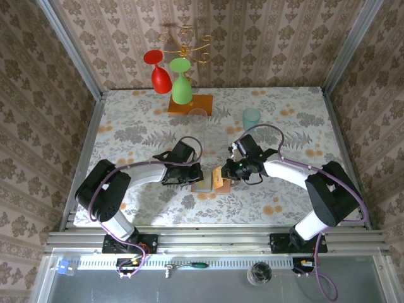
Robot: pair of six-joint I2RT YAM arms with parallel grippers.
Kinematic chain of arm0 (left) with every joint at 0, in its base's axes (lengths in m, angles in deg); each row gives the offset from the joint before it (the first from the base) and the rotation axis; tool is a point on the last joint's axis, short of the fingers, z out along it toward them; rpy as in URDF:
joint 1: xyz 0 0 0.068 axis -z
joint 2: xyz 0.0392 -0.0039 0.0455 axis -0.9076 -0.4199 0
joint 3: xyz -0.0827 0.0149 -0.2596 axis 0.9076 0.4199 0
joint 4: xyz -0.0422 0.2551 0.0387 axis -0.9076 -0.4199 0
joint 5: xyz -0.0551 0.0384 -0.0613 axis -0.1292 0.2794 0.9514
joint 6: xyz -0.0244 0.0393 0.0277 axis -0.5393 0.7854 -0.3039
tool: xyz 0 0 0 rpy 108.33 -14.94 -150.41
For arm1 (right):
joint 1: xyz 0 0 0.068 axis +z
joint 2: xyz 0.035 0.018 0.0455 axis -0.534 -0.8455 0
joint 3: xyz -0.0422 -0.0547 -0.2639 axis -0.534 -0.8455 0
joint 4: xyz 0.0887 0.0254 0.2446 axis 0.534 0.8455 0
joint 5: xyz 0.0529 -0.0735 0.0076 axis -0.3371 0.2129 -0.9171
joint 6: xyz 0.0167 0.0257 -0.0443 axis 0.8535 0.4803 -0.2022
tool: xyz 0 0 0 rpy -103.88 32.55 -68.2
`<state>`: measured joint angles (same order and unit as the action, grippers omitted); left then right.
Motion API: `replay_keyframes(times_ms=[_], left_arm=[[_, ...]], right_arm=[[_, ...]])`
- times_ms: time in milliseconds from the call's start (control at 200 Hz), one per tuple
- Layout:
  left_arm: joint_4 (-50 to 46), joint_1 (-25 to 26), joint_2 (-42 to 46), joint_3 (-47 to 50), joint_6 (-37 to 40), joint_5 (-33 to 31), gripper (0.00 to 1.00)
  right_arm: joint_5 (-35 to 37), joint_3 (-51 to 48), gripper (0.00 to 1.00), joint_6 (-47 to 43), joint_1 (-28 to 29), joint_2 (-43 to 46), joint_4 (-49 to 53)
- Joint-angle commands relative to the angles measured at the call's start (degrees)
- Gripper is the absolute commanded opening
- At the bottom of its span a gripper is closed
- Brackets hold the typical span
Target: Take the credit cards out of the card holder
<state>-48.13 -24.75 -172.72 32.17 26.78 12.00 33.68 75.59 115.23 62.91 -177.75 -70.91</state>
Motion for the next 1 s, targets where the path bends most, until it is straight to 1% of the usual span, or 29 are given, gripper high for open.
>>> replay_keyframes(times_ms=[0, 115, 235, 255, 380, 510, 645, 845, 995], left_arm=[[-2.66, -0.14, 1.55, -0.25, 0.36, -0.8, 0.04], [-2.83, -0.22, 1.75, -0.73, 0.35, -0.49, 0.06], [-3.74, -0.28, 2.23, -1.68, 0.77, -0.62, 0.08], [-3.88, -0.27, 2.43, -1.87, 0.82, -0.66, 0.09], [-5.99, -0.59, 3.37, -3.03, 2.21, -2.11, 0.12], [-10.7, -0.77, 3.8, -4.23, 4.62, -4.89, 0.19], [-11.06, -1.11, 5.44, -2.83, 4.52, -5.41, 0.22], [-10.97, -2.04, 8.42, 0.12, 3.83, -5.99, 0.27], [-9.27, -3.41, 8.22, 2.98, 3.33, -5.26, 0.28]], right_arm=[[4.58, 2.62, 0.05, -3.77, -0.14, 2.74, 7.43], [6.33, 4.54, 0.03, -7.97, -0.22, 3.86, 11.14], [7.38, 8.01, 0.01, -16.13, -0.23, 3.54, 15.74], [7.58, 8.61, 0.01, -17.29, -0.22, 3.4, 17.71], [9.02, 12.03, 0.0, -28.37, -0.1, 2.97, 22.07], [13.52, 15.47, 0.01, -38.3, -0.22, 2.62, 25.12], [15.63, 18.96, 0.0, -51.38, 0.0, 1.92, 27.13], [21.87, 27.51, 0.0, -65.36, 0.22, -4.1, 33.01], [22.64, 34.92, 0.0, -76.34, 0.27, -9.59, 37.21]])
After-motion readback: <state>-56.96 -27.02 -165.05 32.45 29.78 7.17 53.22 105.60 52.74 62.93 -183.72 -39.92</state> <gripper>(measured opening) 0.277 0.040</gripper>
